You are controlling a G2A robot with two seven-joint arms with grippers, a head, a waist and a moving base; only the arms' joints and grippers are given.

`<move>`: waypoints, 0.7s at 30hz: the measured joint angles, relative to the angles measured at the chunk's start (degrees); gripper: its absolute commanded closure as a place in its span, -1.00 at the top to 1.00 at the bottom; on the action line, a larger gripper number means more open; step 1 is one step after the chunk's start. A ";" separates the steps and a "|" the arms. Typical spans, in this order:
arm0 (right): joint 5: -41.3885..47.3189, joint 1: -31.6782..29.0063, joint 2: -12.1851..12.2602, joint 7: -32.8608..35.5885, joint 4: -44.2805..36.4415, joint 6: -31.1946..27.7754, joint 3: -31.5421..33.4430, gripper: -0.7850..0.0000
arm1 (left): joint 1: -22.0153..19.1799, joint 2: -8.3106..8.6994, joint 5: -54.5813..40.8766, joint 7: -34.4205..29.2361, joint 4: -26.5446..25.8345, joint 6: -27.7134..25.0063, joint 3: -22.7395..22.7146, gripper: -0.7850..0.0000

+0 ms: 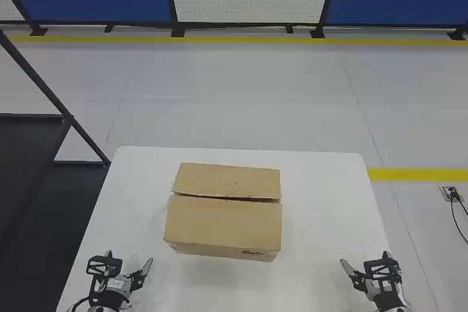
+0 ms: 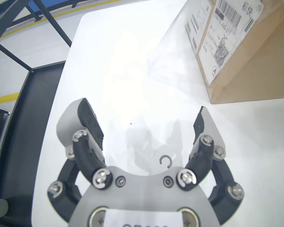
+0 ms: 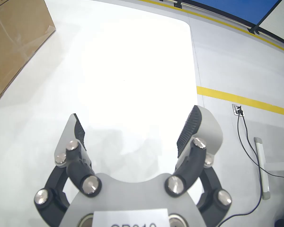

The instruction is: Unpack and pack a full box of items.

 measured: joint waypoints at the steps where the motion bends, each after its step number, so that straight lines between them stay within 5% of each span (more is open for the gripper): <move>1: 0.00 0.00 0.00 0.00 0.00 0.00 0.00 1.00 | 0.00 0.00 0.00 0.00 0.00 0.00 0.00 1.00; 10: 0.03 0.01 0.00 0.00 -0.02 -0.03 -0.04 1.00 | -0.02 0.00 -0.23 0.04 -0.05 -0.23 0.13 1.00; 21: 1.69 4.95 0.19 4.56 -8.91 -13.12 -3.43 1.00 | -2.01 0.38 -3.72 5.70 -2.42 -8.23 -4.91 1.00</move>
